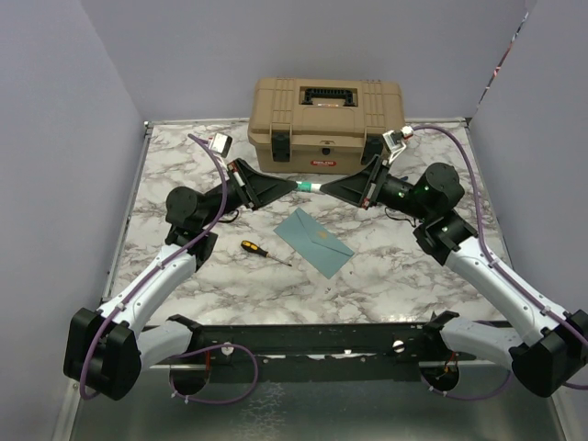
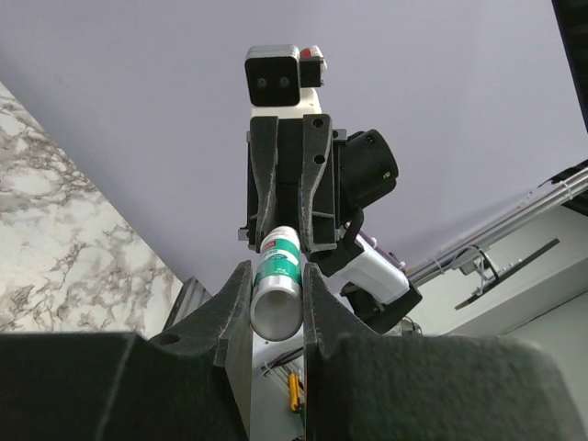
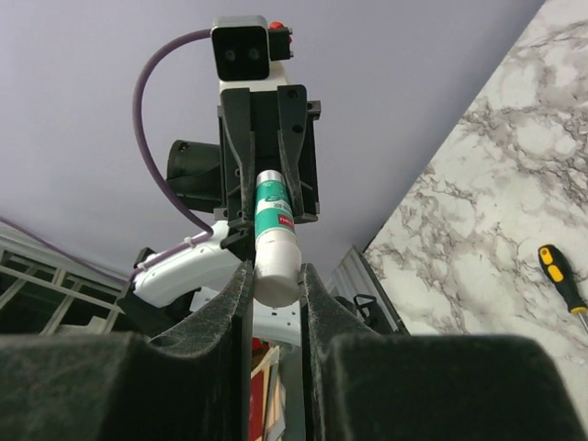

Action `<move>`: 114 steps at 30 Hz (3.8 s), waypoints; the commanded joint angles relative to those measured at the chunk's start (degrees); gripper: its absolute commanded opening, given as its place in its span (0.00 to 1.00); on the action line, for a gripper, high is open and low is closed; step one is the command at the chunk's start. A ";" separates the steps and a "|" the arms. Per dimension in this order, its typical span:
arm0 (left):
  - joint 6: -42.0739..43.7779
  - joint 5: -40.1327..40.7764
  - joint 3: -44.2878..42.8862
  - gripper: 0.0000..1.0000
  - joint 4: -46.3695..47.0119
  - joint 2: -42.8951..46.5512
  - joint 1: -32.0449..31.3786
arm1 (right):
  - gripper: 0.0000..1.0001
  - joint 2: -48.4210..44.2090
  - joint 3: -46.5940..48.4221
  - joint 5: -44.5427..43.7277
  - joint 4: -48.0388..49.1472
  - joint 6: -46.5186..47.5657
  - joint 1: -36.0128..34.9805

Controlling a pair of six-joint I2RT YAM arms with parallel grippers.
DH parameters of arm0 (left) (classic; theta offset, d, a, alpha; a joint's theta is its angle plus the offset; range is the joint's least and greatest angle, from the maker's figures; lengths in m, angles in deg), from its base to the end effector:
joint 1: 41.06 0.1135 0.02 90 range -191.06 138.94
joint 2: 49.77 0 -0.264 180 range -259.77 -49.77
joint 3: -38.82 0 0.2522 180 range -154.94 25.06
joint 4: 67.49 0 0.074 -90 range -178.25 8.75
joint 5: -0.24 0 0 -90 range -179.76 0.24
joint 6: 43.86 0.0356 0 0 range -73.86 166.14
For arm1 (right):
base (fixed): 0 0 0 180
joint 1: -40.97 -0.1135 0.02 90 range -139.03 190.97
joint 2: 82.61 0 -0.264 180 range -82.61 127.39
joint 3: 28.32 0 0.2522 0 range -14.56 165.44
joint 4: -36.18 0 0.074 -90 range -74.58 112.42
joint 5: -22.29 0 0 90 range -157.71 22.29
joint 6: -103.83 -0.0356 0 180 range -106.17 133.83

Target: Place the letter into the envelope and seal it

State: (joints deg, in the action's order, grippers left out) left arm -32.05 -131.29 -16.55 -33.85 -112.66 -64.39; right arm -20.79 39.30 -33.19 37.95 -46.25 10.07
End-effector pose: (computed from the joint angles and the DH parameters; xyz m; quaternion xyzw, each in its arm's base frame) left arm 0.2111 -0.1168 0.3598 0.0392 0.5776 -0.7332 0.3567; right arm 0.2030 0.1450 0.3853 -0.0575 0.6651 0.6493 0.3642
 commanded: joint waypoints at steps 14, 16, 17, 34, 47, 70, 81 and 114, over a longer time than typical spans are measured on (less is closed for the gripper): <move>-0.56 -2.34 -2.34 0.00 7.89 -1.15 -3.91 | 0.00 5.96 2.35 12.40 8.65 -9.74 -0.12; 0.62 -2.21 -2.36 0.00 7.89 -1.87 -5.14 | 0.00 6.26 2.16 12.22 8.76 -9.68 -0.07; 1.13 -1.89 -2.08 0.00 7.89 -2.20 -5.69 | 0.00 6.25 1.91 11.90 9.00 -9.77 -0.08; 6.73 -0.52 0.68 0.00 5.60 -7.20 -11.92 | 0.00 8.25 1.32 11.17 6.84 -10.29 -0.22; 8.06 -2.16 0.30 0.00 5.43 -9.34 -14.53 | 0.00 9.64 -1.63 10.69 15.57 -13.32 -1.17; 37.62 34.11 -3.34 0.99 -50.59 6.88 -8.78 | 0.00 6.33 -5.54 -20.32 -19.42 9.94 2.81; 40.50 38.80 -5.34 0.99 -56.47 2.91 -8.40 | 0.00 20.81 -9.59 -33.79 -2.46 19.53 3.03; 48.64 51.35 -21.46 0.99 -79.32 0.85 -7.60 | 0.99 21.02 -1.39 -48.43 -29.23 29.12 3.06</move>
State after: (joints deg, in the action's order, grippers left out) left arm 14.63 -87.71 -35.91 -106.61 -116.03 -72.24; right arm 5.99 31.63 -74.34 27.28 -16.39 12.96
